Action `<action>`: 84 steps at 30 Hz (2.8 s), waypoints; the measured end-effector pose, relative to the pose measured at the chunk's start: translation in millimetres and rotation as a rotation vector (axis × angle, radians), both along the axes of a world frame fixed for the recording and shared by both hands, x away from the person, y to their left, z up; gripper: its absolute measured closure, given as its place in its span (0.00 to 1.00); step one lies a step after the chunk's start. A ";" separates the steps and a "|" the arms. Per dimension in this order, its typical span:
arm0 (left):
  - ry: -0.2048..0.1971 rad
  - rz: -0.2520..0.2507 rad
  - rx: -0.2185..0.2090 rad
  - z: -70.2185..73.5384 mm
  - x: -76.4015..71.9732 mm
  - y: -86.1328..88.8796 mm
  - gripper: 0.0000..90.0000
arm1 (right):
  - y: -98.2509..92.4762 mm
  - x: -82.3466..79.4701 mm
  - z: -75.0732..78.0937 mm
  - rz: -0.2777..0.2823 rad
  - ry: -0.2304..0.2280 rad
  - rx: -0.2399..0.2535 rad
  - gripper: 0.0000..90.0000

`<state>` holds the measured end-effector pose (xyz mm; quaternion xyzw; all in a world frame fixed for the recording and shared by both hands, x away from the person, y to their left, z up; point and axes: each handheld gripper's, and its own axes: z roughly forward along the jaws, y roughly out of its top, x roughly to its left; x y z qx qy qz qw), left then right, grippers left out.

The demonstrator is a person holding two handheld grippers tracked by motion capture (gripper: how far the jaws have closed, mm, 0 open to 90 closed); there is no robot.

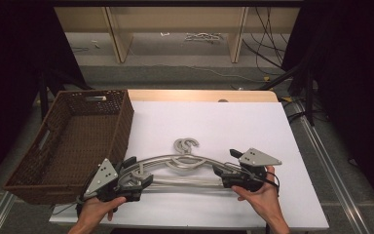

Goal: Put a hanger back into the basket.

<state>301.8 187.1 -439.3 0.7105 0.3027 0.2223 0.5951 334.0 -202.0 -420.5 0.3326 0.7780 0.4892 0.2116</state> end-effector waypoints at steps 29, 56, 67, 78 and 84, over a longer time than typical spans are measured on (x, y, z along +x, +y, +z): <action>0.004 0.002 0.036 -1.9 0.3 -1.1 0.18 | 22.6 64.5 -6.6 0.161 0.218 -0.431 0.53; 0.043 -0.002 0.067 -5.1 2.0 -3.8 0.19 | 51.1 91.7 -31.9 0.248 0.271 -0.589 0.77; 0.063 -0.018 0.094 -7.6 3.6 -6.2 0.19 | 54.4 88.3 -26.1 0.298 0.226 -0.620 0.89; 0.140 -0.035 0.042 -5.0 9.5 -8.5 0.20 | 54.5 77.6 -8.6 0.340 0.161 -0.659 0.90; 0.077 -0.025 0.134 3.8 18.1 -18.2 0.20 | 52.4 69.6 3.8 0.353 0.110 -0.654 0.91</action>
